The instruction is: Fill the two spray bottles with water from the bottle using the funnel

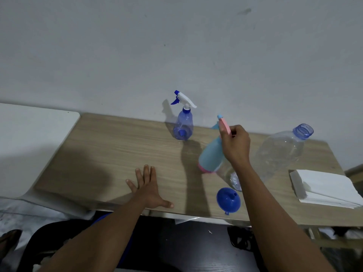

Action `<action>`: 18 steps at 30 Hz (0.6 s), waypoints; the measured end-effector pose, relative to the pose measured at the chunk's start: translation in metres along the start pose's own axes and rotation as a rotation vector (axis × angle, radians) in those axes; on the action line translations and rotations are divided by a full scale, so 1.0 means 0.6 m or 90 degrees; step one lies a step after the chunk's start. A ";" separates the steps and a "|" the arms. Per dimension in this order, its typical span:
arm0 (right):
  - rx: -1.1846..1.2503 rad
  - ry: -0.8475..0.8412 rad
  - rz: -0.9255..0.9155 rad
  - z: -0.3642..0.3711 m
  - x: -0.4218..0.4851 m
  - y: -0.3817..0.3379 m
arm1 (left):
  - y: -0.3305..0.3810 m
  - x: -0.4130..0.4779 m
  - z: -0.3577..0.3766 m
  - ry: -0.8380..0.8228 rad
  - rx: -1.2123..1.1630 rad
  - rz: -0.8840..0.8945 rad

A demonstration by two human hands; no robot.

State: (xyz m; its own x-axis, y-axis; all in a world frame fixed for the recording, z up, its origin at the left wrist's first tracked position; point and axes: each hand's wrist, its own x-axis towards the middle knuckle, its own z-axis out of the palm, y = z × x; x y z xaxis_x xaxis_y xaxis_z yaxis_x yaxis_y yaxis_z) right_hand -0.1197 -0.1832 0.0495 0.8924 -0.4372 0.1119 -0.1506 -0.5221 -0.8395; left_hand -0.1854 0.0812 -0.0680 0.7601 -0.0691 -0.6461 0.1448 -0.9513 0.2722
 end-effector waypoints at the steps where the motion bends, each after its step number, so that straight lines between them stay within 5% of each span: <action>1: -0.002 0.006 -0.008 0.009 0.013 0.001 | 0.000 0.004 0.000 -0.014 0.005 -0.001; 18: -0.047 0.012 -0.048 0.110 0.187 0.009 | -0.002 0.017 -0.005 -0.043 0.020 -0.014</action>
State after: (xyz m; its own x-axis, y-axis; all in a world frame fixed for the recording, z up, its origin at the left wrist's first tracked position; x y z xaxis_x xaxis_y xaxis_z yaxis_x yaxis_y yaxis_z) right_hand 0.0076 -0.1868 0.0224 0.8942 -0.4083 0.1833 -0.1157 -0.6066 -0.7866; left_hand -0.1757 0.0824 -0.0727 0.7119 -0.0675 -0.6991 0.1403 -0.9617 0.2357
